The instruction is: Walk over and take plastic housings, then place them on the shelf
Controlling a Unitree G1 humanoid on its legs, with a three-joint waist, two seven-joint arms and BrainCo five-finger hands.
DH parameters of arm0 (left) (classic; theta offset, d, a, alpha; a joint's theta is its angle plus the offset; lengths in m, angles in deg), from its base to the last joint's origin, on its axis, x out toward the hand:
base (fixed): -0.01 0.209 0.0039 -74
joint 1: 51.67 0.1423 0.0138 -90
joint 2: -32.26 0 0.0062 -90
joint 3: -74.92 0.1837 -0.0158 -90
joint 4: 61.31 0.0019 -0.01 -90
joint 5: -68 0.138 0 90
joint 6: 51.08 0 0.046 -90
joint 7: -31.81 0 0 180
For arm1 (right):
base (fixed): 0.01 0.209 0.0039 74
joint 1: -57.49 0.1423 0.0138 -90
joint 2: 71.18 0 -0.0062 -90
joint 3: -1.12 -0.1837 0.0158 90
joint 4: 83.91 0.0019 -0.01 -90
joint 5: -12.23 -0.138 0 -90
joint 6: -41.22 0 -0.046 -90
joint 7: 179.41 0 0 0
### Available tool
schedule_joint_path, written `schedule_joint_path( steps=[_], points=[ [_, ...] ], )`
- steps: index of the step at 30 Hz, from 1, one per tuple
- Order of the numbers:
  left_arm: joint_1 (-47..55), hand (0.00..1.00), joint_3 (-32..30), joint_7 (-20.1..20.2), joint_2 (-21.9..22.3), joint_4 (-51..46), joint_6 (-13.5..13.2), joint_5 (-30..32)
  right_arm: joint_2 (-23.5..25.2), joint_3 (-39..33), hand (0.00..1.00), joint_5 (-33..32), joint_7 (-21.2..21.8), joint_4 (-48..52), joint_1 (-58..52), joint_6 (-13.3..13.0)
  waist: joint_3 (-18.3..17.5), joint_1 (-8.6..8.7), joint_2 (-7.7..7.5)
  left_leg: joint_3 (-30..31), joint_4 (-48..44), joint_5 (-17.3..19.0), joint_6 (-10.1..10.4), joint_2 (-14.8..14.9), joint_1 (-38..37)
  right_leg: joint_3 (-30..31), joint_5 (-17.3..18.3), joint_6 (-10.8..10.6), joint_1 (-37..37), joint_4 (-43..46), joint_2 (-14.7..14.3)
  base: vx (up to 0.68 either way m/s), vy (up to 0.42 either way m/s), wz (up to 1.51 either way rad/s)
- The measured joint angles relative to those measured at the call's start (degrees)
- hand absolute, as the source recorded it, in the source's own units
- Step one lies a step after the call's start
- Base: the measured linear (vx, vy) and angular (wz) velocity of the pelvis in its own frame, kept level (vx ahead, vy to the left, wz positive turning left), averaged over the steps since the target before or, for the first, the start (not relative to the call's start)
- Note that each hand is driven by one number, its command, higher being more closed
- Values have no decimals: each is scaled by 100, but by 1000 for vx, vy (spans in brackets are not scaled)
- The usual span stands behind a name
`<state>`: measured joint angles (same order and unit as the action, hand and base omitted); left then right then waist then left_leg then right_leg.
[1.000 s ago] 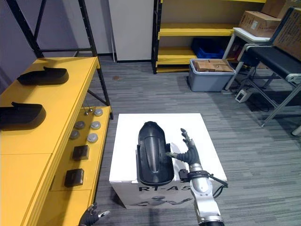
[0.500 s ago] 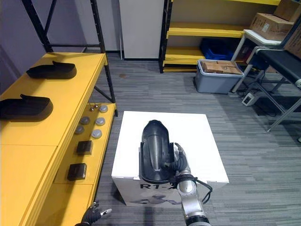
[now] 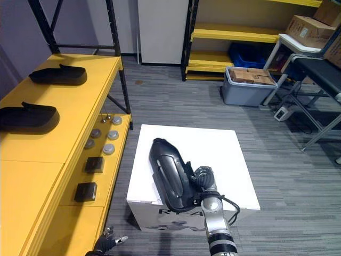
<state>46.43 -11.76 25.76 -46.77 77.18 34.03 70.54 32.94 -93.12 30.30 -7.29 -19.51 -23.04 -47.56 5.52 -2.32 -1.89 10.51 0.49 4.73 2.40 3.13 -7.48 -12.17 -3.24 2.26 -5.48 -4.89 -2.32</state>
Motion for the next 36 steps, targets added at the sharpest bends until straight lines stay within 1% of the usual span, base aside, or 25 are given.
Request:
schedule_joint_path(
  steps=[7,10,12,16,19,23,24,25,27,32,33,36],
  points=[
    [-4,0,-4,-19,-4,-8,0,-9,62,115,100,-45,32,14,-2,53,-9,-6,-14,-94,13,0,0,-1,-40,70,-10,-10,-6,0,2,9,15,-4],
    [-1,0,-11,-45,-3,-34,0,-16,75,119,100,67,1,202,-18,58,-8,-6,-11,-119,14,0,-1,-1,-45,94,-14,-12,0,0,1,9,7,-4],
    [64,0,-33,-86,6,-195,-1,-79,149,90,100,319,-170,578,-23,62,-5,-6,-8,-138,13,1,-1,-1,-47,132,-20,-16,10,0,-1,25,19,-6],
    [142,0,-92,-109,45,-492,-6,-132,217,-11,100,498,-447,935,-65,81,8,-13,13,-178,13,1,-2,-2,-38,184,-31,-18,34,0,-2,21,18,-6],
    [254,0,-222,-138,66,-1008,-12,-144,218,-30,100,563,-646,1330,-208,82,27,-6,43,-189,7,2,-2,-2,-39,206,-33,-18,39,1,-3,18,13,-4],
    [334,0,-379,-289,203,-1784,-98,-340,218,-34,100,573,-907,2136,-443,79,57,-14,98,-198,-76,4,-4,-1,46,216,-32,-17,81,2,5,0,0,0],
    [403,0,-449,-357,283,-2152,-121,-348,219,-34,100,573,-973,2358,-490,62,66,-20,120,-225,-90,9,-6,-4,48,220,-31,-16,80,2,3,0,0,0],
    [431,0,-496,-364,326,-2329,-126,-352,219,-37,100,573,-996,2429,-490,59,69,-19,126,-229,-95,10,-7,-4,48,223,-31,-16,80,3,1,0,0,0],
    [536,0,-634,-383,488,-2993,-186,-358,225,-102,100,577,-1037,2657,-496,42,71,-22,140,-231,-102,12,-8,-4,51,223,-31,-16,79,3,-3,0,0,0],
    [628,0,-626,-463,674,-4342,-356,-659,230,-188,100,704,-1148,3164,-505,-12,44,-30,201,-231,-142,38,-22,-2,72,218,-30,-17,79,3,1,0,0,0],
    [624,0,-606,-478,703,-4644,-420,-813,230,-177,100,717,-1149,3268,-505,-32,32,-30,220,-232,-155,44,-26,-2,77,218,-30,-17,79,3,3,0,0,0],
    [595,0,-384,-474,699,-5143,-526,-1028,230,-77,100,833,-1152,3476,-504,-82,-16,-24,295,-237,-181,55,-29,-5,85,218,-30,-17,75,4,9,0,0,0]
  ],
)
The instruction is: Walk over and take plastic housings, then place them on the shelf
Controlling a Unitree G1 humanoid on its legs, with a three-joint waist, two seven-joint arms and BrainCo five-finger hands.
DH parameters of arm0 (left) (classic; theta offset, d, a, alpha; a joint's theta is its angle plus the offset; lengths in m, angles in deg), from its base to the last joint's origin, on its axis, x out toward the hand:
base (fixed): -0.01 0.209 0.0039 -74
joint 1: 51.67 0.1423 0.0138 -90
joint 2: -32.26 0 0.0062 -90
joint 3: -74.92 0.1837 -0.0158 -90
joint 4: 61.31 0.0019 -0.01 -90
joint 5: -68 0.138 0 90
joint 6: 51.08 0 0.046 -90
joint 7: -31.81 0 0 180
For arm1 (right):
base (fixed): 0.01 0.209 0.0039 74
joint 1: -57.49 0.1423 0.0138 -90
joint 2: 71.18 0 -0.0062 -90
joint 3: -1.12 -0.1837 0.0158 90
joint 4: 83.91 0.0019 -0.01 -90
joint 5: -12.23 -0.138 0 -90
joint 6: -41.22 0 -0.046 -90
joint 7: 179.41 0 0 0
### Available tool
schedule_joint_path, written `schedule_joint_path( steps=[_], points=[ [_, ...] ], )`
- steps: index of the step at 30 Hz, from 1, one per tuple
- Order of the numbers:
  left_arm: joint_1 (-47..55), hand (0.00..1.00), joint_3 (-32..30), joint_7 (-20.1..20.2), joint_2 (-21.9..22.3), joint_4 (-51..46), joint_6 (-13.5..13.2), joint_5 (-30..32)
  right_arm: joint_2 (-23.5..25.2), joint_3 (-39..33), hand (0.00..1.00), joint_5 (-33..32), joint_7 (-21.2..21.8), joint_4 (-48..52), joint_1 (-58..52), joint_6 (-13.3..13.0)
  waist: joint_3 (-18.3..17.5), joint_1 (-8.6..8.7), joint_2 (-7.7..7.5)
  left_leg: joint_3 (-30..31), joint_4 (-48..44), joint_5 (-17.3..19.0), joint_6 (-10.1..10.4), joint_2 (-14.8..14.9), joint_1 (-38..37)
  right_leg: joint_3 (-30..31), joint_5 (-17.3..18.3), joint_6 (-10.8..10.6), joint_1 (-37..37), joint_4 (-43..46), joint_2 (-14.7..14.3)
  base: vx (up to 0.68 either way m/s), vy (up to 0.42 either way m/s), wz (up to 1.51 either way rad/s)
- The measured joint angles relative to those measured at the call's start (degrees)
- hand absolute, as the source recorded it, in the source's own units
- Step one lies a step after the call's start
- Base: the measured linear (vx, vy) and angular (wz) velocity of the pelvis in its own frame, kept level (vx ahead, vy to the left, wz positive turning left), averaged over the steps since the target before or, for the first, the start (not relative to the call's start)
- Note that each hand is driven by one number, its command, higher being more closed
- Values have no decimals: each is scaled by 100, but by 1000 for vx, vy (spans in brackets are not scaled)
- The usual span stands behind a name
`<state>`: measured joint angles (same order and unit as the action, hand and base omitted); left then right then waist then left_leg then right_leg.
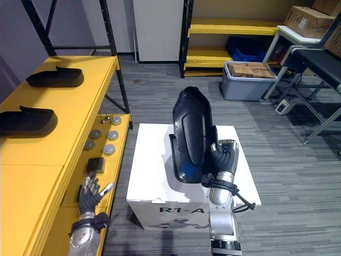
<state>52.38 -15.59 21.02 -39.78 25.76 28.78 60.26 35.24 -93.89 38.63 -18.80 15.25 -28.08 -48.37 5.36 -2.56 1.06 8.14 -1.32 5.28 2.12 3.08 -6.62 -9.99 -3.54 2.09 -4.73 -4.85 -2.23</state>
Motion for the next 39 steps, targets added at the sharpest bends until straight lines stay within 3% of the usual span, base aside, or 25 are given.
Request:
schedule_joint_path(
  steps=[12,22,23,39],
  points=[
    [-778,0,1339,231,-53,-272,-27,-605,-13,1266,100,247,98,156,71,-160,-117,22,91,-35,-56,8,2,2,-5,17,-15,15,-21,2,-7,-2,3,-1],
    [-1125,0,1824,118,-161,-221,-20,-1072,-61,1746,100,247,158,156,295,-170,-307,18,102,-177,-95,9,2,1,66,147,-64,33,83,2,-23,0,14,-6],
    [-1195,100,1853,104,-193,-183,-17,-1162,-72,1747,100,247,155,156,295,-170,-313,25,100,-179,-95,9,2,1,64,149,-70,33,83,2,-23,0,0,0],
    [-1442,100,2163,-269,-582,302,39,-2192,-585,2225,100,239,97,379,298,-184,-502,36,80,-193,-191,9,3,-26,145,164,-177,40,137,-2,-15,-14,10,-1]
  ],
)
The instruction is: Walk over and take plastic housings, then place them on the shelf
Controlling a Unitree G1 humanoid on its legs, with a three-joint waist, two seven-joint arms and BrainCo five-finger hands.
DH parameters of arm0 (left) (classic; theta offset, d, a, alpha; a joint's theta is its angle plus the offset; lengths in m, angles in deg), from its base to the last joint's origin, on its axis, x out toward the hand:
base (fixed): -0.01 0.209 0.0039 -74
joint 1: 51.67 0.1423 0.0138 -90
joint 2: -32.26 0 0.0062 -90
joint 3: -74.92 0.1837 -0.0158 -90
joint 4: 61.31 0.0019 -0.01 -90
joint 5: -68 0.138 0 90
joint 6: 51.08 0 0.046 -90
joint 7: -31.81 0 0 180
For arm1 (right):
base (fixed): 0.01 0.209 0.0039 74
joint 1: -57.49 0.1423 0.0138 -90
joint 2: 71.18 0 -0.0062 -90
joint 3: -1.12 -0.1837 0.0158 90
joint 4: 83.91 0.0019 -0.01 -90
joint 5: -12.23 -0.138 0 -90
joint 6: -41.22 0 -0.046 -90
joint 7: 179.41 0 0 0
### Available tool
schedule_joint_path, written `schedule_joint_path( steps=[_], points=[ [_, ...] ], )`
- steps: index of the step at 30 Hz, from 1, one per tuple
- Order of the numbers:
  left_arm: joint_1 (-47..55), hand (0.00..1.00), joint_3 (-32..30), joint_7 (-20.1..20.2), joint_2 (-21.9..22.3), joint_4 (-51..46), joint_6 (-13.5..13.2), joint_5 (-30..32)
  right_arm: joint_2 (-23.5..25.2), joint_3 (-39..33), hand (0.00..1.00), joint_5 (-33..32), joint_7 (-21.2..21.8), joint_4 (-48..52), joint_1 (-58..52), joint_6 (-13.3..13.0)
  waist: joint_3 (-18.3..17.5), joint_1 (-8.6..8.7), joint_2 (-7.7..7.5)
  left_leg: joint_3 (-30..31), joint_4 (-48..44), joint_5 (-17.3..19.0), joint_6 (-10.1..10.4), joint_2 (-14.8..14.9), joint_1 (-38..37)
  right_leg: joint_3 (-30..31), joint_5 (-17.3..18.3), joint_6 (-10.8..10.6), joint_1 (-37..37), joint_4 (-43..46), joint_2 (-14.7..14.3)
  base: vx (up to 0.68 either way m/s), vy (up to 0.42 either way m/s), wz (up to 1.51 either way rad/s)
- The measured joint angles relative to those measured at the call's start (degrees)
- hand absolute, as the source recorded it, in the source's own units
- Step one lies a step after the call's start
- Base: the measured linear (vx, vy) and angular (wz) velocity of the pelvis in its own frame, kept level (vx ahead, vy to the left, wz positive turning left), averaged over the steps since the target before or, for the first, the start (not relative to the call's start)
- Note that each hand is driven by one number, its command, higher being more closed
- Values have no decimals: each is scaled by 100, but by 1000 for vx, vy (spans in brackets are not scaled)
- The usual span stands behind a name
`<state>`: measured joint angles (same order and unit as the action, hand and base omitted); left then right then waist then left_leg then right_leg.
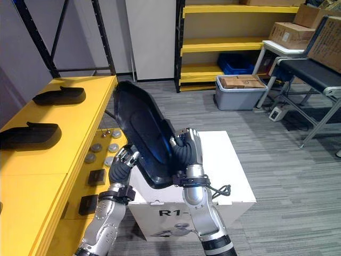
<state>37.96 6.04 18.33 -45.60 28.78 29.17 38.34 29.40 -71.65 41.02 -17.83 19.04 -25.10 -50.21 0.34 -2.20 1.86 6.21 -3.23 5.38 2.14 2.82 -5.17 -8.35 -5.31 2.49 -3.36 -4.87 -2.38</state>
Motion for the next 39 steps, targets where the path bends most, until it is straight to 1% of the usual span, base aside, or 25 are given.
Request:
schedule_joint_path(
  steps=[3,4,5,8,10,13,14,15,16,18,20,22,23,24,25,26,27,28,30,31,33,34,36,37,39],
  points=[
    [0,100,65,2,-20,35,39,-39,-65,100,100,1,3,-1,0,0,-13,-2,-15,-3,-9,0,0,-1,1,0,-22,11,0,-3,0,-35,20,-1],
    [0,100,71,5,-33,58,46,-41,-63,116,0,1,15,-4,0,0,-16,-2,-19,-10,-14,0,0,-1,1,0,-28,14,0,-4,-1,-38,21,-3],
    [0,100,73,5,-33,69,72,-41,-62,126,0,-2,43,-4,0,-6,-20,-3,-27,-15,-22,0,1,0,3,0,-30,14,0,-6,-1,-35,19,-3],
    [0,100,76,8,-30,89,130,-42,-43,126,0,-29,62,-8,0,-154,-27,1,-39,-22,-43,0,1,0,10,2,-35,16,1,-14,-3,-11,6,-1],
    [0,100,75,10,-20,89,163,-42,-40,124,0,-193,110,-11,0,-228,-28,2,-41,-23,-47,-1,1,1,12,2,-36,14,2,-18,-3,0,0,0],
    [0,100,63,52,-17,89,185,-24,-38,64,0,-613,216,-24,0,-331,-41,0,-60,-22,-55,-1,2,1,43,-1,-39,13,26,-17,-4,0,0,0],
    [1,100,38,79,-9,89,215,28,-32,-18,0,-824,305,-24,-3,-374,-45,-1,-78,-20,-59,-2,2,2,64,-3,-42,11,43,-11,-5,0,0,0],
    [1,100,-48,148,33,87,258,166,-35,-156,0,-1276,450,-25,-15,-435,-47,-8,-92,-14,-65,-3,2,1,75,-7,-60,27,48,-7,-4,0,0,0],
    [1,100,-79,166,70,81,274,251,-39,-214,0,-1513,531,-25,-28,-450,-48,-8,-96,-11,-64,-3,2,0,75,-8,-62,25,46,-5,-3,0,0,0],
    [0,100,-221,249,228,30,332,614,-13,-504,0,-2218,801,-21,-85,-565,-49,-5,-98,-9,-56,-5,0,0,71,-5,-62,24,43,-3,0,13,34,1],
    [5,100,-289,310,296,-18,383,818,59,-764,0,-2688,972,-6,-128,-654,-45,-6,-104,-9,-48,-5,0,1,64,-2,-62,23,41,-2,-1,11,32,0],
    [12,100,-298,432,379,-93,448,1111,120,-1172,0,-3291,1255,140,-298,-775,-37,-9,-114,-11,-35,-5,-1,3,56,8,-57,18,41,-2,-3,5,17,0],
    [46,100,-353,468,394,-93,463,1126,161,-1357,0,-3455,1261,225,-336,-814,-35,-3,-116,-15,-26,-5,-1,4,48,13,-56,17,40,-2,-5,6,16,-6],
    [210,100,-562,567,411,-182,451,1141,273,-2088,0,-3755,1225,302,-336,-888,-26,4,-131,-38,-6,-4,-2,8,24,33,-53,11,36,-2,-8,2,6,-7],
    [396,100,-784,644,401,-250,427,1175,283,-2910,0,-3986,1118,315,-339,-969,-17,6,-144,-48,8,-3,-3,8,1,47,-34,-14,22,-2,-8,0,0,-7],
    [498,100,-902,655,374,-285,425,1181,266,-3279,0,-4061,1049,310,-350,-1001,-16,14,-146,-57,11,-2,-4,7,-2,59,-20,-36,22,-2,-8,0,0,-7],
    [694,100,-1140,649,341,-341,422,1181,164,-3828,0,-4195,957,273,-438,-1080,-14,54,-146,-87,17,0,-6,8,-3,93,-14,-42,38,-2,-10,0,0,-9],
    [775,100,-1301,642,335,-358,421,1181,95,-4020,0,-4221,938,224,-521,-1116,-12,73,-147,-112,24,1,-7,11,-5,112,-13,-44,45,-2,-12,16,21,-13],
    [977,100,-1706,623,302,-386,419,1182,-71,-4554,0,-4276,875,-163,-882,-1119,-2,150,-160,-137,51,3,-7,28,-6,148,-2,-60,72,-3,-17,25,34,-10],
    [1011,100,-1743,624,303,-419,419,1183,-82,-4668,0,-4276,865,-302,-968,-1120,-1,151,-162,-155,55,4,-8,28,-3,159,-2,-60,84,-3,-17,17,32,-8],
    [1152,100,-1794,641,316,-671,417,1186,-81,-4990,0,-4274,812,-1072,-1292,-1086,2,162,-166,-168,72,5,-9,29,17,176,-1,-62,123,-3,-14,18,35,-6],
    [1193,100,-1802,653,317,-750,414,1187,-77,-5038,0,-4275,803,-1276,-1367,-1066,1,172,-165,-170,77,6,-9,29,22,186,-1,-62,133,-3,-15,24,34,-3],
    [1377,100,-1922,693,358,-1050,367,1190,-76,-5103,0,-4273,815,-2143,-1614,-909,3,218,-163,-183,89,8,-10,34,37,223,2,-66,165,-3,-22,30,34,-6],
    [1407,100,-1978,707,368,-1079,346,1189,-75,-5102,0,-4273,853,-2332,-1666,-844,2,233,-160,-203,89,12,-11,37,43,245,2,-66,178,-2,-26,31,35,-14],
    [1502,100,-2139,714,366,-1093,310,1224,-51,-5081,0,-4270,1009,-3182,-1789,-715,14,273,-146,-304,85,36,-8,52,47,308,1,-65,203,0,-40,30,40,-15]
  ],
)
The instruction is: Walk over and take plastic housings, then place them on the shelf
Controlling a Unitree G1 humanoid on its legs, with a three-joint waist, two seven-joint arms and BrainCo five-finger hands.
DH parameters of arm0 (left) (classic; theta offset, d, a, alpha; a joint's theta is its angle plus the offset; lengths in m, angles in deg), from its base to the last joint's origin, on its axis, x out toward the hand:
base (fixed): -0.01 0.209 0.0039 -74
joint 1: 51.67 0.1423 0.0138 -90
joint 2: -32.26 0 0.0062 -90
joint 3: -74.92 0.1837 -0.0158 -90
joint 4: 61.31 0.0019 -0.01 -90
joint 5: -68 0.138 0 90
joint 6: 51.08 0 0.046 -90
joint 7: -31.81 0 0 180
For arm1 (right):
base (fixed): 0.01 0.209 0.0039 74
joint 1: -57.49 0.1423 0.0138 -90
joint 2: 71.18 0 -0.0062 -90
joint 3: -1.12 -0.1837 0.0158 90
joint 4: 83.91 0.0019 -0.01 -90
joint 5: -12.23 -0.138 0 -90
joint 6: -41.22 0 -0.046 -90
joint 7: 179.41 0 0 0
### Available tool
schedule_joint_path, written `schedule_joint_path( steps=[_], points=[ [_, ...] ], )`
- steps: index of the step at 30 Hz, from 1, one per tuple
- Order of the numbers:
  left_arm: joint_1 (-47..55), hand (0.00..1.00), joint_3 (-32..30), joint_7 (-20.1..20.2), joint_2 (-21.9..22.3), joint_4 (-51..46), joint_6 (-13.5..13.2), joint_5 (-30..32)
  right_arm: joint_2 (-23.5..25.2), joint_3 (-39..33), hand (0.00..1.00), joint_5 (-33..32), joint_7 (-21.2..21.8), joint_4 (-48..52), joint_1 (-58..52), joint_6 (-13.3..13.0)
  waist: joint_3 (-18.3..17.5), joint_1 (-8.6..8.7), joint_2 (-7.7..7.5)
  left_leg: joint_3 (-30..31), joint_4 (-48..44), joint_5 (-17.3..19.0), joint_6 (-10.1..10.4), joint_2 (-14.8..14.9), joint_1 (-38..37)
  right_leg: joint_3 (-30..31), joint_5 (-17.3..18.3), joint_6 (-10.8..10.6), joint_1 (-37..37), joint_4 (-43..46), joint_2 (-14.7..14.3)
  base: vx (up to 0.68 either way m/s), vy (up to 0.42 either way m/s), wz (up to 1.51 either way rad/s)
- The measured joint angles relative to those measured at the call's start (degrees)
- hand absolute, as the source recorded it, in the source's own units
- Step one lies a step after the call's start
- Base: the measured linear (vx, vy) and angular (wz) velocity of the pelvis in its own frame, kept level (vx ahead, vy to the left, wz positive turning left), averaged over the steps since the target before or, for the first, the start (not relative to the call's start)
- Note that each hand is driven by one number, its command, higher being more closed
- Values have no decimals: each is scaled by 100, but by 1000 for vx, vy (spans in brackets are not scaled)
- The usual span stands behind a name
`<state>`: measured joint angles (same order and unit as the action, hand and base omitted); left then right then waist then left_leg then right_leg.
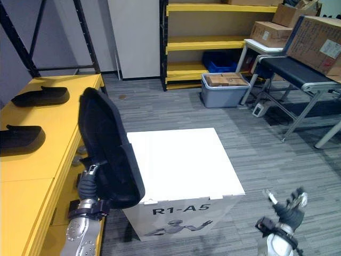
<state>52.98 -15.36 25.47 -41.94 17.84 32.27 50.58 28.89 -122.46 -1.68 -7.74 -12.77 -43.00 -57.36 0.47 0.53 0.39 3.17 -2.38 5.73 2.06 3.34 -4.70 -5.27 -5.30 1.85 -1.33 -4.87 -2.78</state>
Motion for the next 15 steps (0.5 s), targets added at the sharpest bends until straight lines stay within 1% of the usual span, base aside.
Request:
schedule_joint_path(
  steps=[1,3,7,9,11,15],
  points=[
    [14,100,-19,0,-3,0,0,37,-1,37,0,0,57,-210,-73,16,1,1,-1,-2,0,3,-1,0,0,2,0,0,0,0,-2,26,32,-6],
    [89,100,-42,46,-3,-1,-1,86,8,273,0,28,307,-1043,-297,135,11,2,8,-5,1,15,-13,-1,0,3,1,1,-1,3,-1,15,15,0],
    [152,100,-29,133,-1,0,-1,88,67,886,0,209,700,-1946,-497,314,44,0,23,-4,8,31,-27,-4,-20,-5,13,-11,-12,41,12,22,45,1],
    [189,100,-38,189,-49,0,-1,91,213,1114,0,347,867,-2185,-513,361,58,11,33,0,19,39,-24,-8,-71,-19,20,-22,-64,41,21,5,44,2],
    [199,100,-38,200,-50,0,-1,192,252,1365,0,448,1005,-2391,-501,393,61,-2,34,29,22,38,-24,-26,-67,-54,19,-23,-68,41,43,1,48,7],
    [213,100,-24,209,-54,1,0,277,267,1485,0,542,1107,-2621,-481,410,62,0,29,251,56,-9,-59,-76,-68,-305,27,-32,-156,19,113,2,32,28]
  ],
)
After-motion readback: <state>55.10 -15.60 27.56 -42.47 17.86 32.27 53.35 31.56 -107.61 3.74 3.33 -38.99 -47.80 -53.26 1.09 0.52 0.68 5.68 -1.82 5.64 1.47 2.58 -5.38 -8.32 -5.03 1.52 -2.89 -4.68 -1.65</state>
